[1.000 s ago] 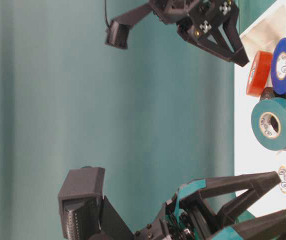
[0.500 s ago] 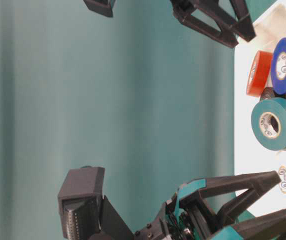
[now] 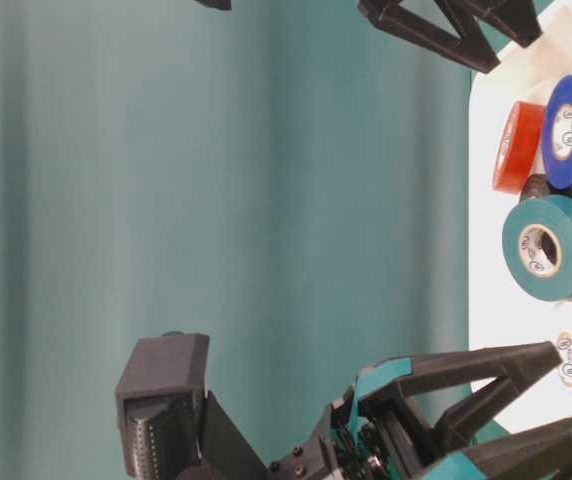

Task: Put the tape alternately from left to right into the white case.
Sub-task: 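Lower the left gripper into the yellow roll's hole and close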

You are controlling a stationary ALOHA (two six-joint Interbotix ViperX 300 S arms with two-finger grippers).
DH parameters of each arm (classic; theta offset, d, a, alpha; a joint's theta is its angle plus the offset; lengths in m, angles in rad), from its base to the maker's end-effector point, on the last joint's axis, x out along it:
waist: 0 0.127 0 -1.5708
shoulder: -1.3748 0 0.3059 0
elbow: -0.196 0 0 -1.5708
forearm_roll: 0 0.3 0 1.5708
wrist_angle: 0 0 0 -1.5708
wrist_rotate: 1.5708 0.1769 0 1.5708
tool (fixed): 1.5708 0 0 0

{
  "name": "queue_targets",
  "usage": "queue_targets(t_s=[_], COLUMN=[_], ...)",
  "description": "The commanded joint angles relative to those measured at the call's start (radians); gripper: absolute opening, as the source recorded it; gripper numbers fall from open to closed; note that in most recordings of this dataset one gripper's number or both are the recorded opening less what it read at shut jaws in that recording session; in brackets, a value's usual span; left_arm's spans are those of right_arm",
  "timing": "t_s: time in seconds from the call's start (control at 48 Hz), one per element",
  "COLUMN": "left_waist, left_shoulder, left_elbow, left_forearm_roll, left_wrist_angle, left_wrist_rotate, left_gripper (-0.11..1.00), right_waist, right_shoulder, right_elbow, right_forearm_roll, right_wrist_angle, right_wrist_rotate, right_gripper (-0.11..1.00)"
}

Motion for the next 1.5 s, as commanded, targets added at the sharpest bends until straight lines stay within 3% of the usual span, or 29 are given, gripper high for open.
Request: queue_targets(t_s=[0.0, 0.479, 0.812, 1.479], left_waist=[-0.008, -0.118, -0.176, -0.170], left_shoulder=[-0.009, -0.009, -0.008, 0.118], left_elbow=[-0.023, -0.006, 0.014, 0.002], left_forearm_roll=[-0.003, -0.003, -0.003, -0.002], left_wrist_angle=[-0.002, 0.014, 0.014, 0.008], left_wrist_rotate=[-0.005, -0.118, -0.123, -0.121], left_gripper=[1.00, 1.00, 1.00, 1.00], right_waist=[0.002, 0.002, 0.003, 0.003], right_shoulder=[-0.015, -0.015, -0.015, -0.015], right_elbow=[-0.011, -0.014, -0.014, -0.009], right_forearm_roll=[0.000, -0.002, -0.002, -0.002], right_wrist_angle=[-0.011, -0.011, -0.009, -0.009], right_wrist_rotate=[0.000, -0.002, -0.002, -0.002], right_gripper=[0.81, 0.81, 0.81, 0.81])
